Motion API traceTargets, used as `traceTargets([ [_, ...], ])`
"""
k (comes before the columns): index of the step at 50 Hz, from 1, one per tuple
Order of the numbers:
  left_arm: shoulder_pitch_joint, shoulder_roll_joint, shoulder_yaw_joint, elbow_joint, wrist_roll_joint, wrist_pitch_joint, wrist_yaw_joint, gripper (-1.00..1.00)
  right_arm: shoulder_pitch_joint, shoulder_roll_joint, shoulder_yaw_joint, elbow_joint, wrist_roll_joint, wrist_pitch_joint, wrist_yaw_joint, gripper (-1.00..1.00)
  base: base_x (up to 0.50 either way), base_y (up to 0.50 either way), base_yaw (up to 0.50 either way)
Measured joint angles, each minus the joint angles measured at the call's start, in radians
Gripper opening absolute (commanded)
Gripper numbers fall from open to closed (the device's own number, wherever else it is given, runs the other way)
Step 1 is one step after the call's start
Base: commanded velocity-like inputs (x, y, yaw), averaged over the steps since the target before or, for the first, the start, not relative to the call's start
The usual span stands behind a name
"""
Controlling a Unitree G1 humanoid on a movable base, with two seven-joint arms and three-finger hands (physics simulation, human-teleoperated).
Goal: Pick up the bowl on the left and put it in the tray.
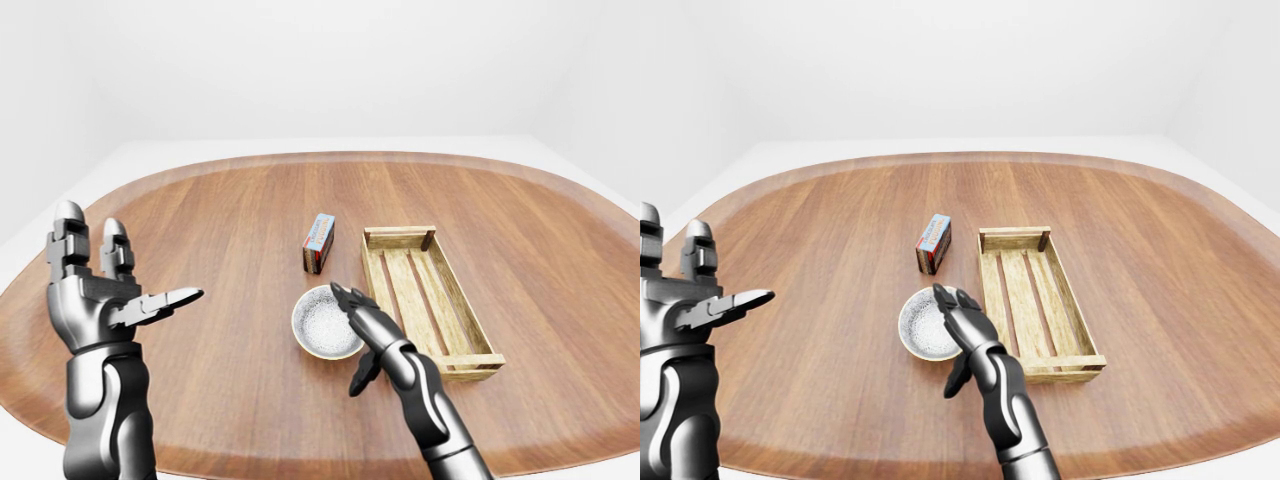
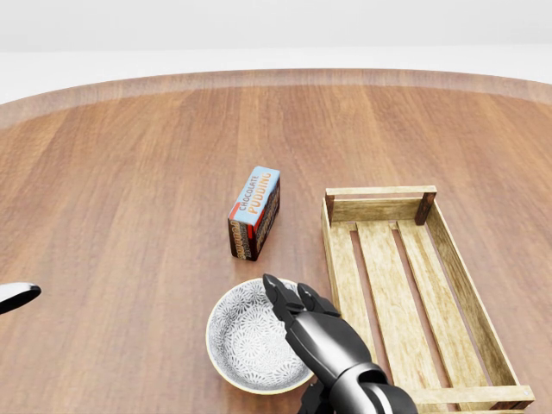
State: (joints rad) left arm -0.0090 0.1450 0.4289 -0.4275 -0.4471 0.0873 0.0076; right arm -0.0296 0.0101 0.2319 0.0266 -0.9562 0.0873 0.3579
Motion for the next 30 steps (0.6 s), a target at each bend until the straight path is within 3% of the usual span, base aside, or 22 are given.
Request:
traceTargets([
  [30, -0.005, 0.005, 0.004, 0.005, -0.005, 0.0, 0.004, 1.0, -0.088, 0.025, -0.008, 0.136, -0.023, 0.0, 0.01, 1.0, 0.0, 0.0, 0.0],
])
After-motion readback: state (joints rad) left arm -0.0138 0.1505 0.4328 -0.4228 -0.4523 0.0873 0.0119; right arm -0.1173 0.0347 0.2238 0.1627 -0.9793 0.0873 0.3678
